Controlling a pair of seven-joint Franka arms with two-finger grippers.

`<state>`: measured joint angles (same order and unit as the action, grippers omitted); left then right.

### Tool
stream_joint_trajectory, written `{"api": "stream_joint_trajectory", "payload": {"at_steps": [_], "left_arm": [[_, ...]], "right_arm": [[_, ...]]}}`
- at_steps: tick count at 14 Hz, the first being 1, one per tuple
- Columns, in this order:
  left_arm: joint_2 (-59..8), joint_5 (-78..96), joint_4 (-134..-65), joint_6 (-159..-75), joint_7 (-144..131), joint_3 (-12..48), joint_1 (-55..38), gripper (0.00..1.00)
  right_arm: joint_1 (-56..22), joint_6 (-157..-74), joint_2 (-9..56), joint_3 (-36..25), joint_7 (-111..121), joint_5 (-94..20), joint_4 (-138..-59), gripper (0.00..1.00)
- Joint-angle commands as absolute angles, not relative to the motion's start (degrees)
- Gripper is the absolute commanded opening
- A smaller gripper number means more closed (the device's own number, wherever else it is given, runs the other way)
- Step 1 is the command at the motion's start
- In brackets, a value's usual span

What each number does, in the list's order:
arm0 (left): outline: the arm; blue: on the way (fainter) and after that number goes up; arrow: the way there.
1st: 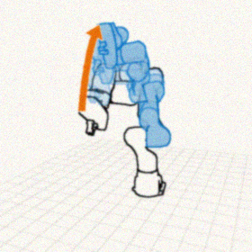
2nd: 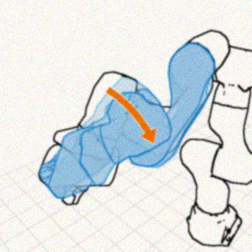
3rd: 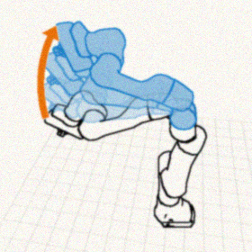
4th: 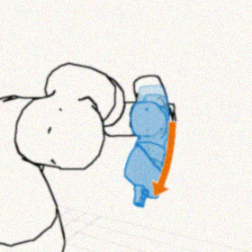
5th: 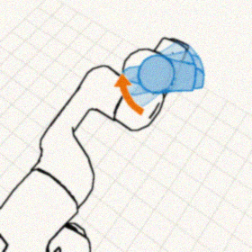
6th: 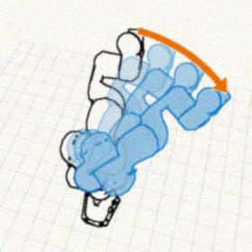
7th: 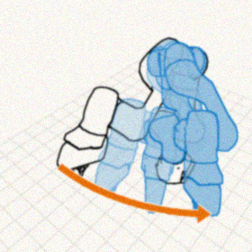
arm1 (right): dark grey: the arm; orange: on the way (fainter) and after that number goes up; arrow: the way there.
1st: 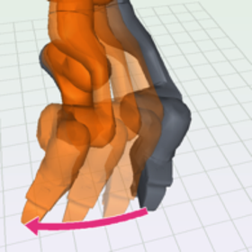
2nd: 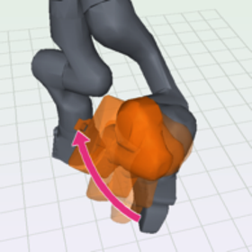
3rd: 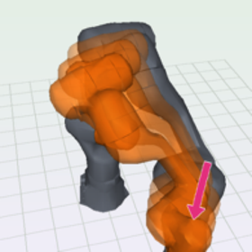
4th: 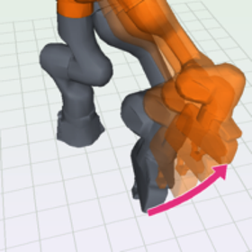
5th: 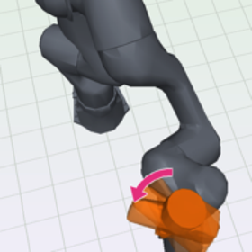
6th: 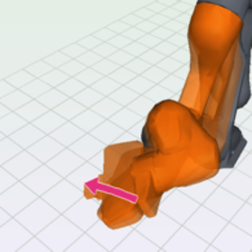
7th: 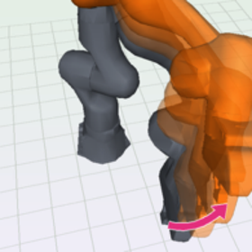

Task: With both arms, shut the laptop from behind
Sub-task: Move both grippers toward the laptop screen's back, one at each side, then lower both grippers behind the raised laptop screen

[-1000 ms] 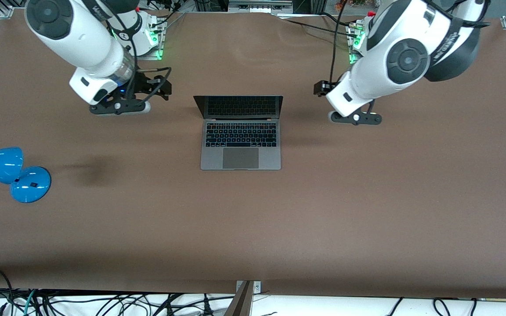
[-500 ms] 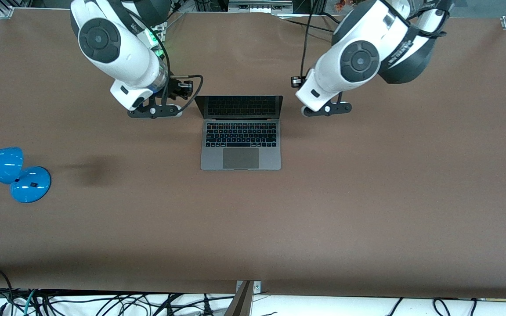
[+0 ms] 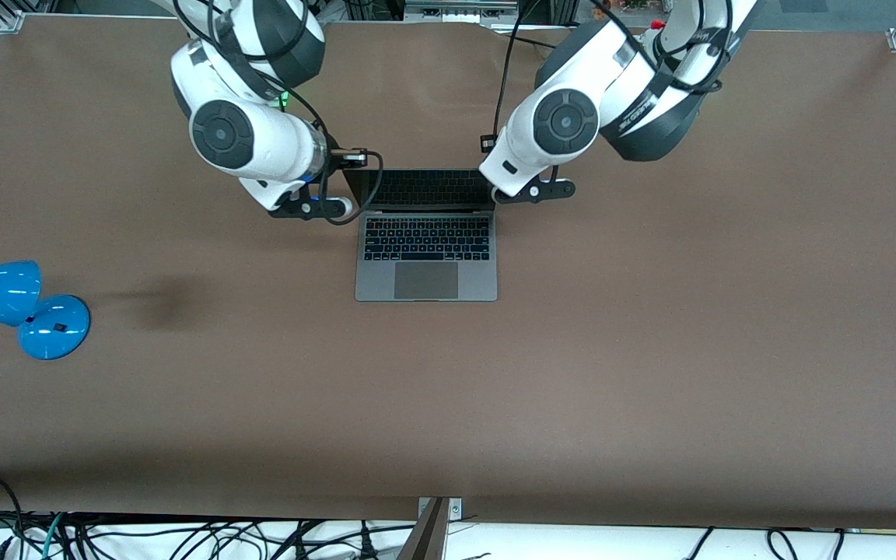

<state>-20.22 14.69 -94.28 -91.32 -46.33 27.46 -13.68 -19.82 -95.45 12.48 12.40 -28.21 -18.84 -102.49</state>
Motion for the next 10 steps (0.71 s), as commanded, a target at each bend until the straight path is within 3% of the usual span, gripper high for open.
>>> {"api": "stream_joint_trajectory", "payload": {"at_steps": [1,10], "left_arm": [[-24.7,16.5,-91.1,-90.9,-45.8,27.2,-14.1,0.00],[-29.4,14.9,-91.0,-98.7,-45.5,26.8,-13.9,0.00]], "right_arm": [[-20.6,-95.3,12.6,12.5,-28.5,-20.4,-104.1,0.12],[-22.0,-94.6,14.9,12.5,-27.6,-20.3,-106.0,0.13]]}}
